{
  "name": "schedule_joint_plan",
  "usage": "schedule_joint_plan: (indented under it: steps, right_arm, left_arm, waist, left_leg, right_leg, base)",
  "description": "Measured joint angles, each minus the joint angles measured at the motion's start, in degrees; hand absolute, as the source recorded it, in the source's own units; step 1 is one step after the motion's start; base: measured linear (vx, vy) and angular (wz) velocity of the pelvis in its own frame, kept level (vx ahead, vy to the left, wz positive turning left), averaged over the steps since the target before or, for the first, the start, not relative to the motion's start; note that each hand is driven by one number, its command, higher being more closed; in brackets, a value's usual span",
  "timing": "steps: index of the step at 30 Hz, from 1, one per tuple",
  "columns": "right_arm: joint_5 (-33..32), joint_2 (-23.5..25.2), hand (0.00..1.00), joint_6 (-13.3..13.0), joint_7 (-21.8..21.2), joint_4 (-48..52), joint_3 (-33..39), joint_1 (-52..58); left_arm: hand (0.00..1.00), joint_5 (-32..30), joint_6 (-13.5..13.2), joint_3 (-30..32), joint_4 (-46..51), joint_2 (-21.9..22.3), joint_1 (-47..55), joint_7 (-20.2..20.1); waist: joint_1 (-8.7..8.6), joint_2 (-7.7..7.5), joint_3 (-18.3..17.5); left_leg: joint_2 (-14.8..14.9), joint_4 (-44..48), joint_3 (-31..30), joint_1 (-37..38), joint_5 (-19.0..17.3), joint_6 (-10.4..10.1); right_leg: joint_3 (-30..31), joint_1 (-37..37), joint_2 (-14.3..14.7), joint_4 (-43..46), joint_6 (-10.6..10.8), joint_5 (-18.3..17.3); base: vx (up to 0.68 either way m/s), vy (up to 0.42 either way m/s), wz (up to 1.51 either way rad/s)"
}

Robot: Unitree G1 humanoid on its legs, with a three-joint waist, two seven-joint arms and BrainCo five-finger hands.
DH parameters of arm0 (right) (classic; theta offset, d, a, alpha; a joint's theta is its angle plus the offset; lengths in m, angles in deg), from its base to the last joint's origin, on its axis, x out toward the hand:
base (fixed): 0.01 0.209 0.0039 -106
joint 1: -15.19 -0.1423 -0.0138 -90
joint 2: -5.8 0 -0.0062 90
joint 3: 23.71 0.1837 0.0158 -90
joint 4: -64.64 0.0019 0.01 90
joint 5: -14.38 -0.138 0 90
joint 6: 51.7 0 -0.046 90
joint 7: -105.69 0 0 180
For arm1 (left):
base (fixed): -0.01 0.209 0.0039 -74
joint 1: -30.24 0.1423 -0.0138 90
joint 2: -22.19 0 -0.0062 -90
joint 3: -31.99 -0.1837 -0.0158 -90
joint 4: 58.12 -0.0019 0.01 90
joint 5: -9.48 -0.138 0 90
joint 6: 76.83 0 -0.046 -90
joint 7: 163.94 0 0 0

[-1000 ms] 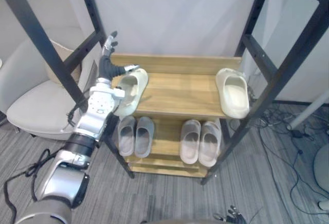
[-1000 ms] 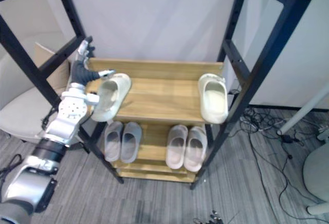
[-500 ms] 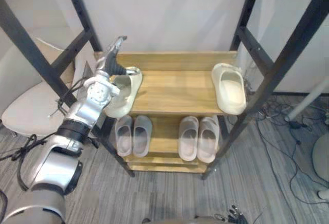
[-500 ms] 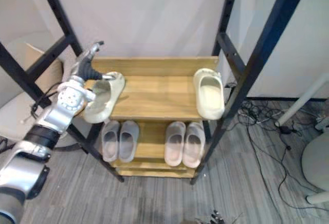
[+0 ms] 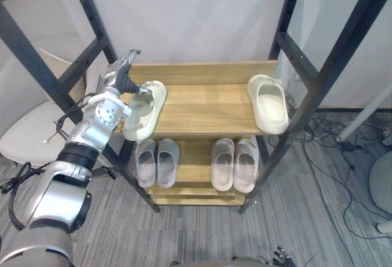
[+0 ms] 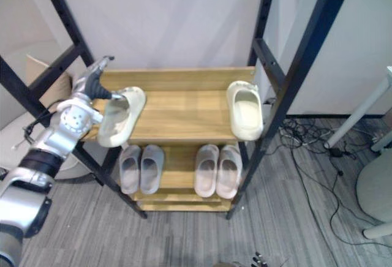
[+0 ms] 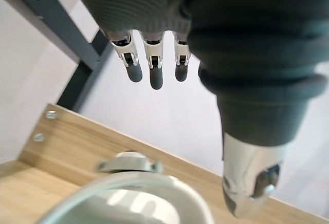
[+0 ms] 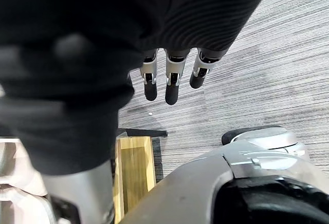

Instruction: Organize the slippers on the shoe rack

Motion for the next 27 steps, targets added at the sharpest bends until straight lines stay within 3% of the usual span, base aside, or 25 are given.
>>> schedule_joint_plan:
  steps: [16,17,27]
  right_arm:
    - [0.0,-0.2,0.0,-0.5,-0.6,0.0,0.0,-0.3]
    - [0.0,-0.2,0.0,-0.5,-0.6,0.0,0.0,-0.4]
    - [0.1,-0.2,0.0,-0.5,-0.7,0.0,0.0,-0.8]
  left_arm:
    - [0.0,-7.8,1.5,0.1,-4.0,-0.7,0.0,-1.2]
    - [1.0,-8.2,1.5,0.1,-4.6,-0.7,0.0,-1.2]
    - [1.0,-8.6,2.5,0.2,-6.6,-1.5,-1.3,-1.1]
  waist:
    - [-0.37,0.57,0.3]
    - [-0.68,0.54,0.3]
    - [-1.35,0.57,0.4]
  left_leg:
    - [0.2,0.0,1.8,-1.7,-0.3,-0.2]
    - [0.3,0.0,1.9,-1.7,-0.3,-0.2]
    - [0.6,0.0,5.0,-1.9,-0.5,-0.4]
  right_leg:
    - [1.5,-1.7,0.5,-2.0,0.0,1.5]
    - [1.8,-1.8,0.6,-2.2,0.0,1.6]
    - [4.8,-3.3,1.2,-2.9,-0.3,2.9]
  base:
    - [0.0,-0.001,-0.06]
    - [0.02,-0.007,-0.08]
    - [0.0,-0.009,-0.16]
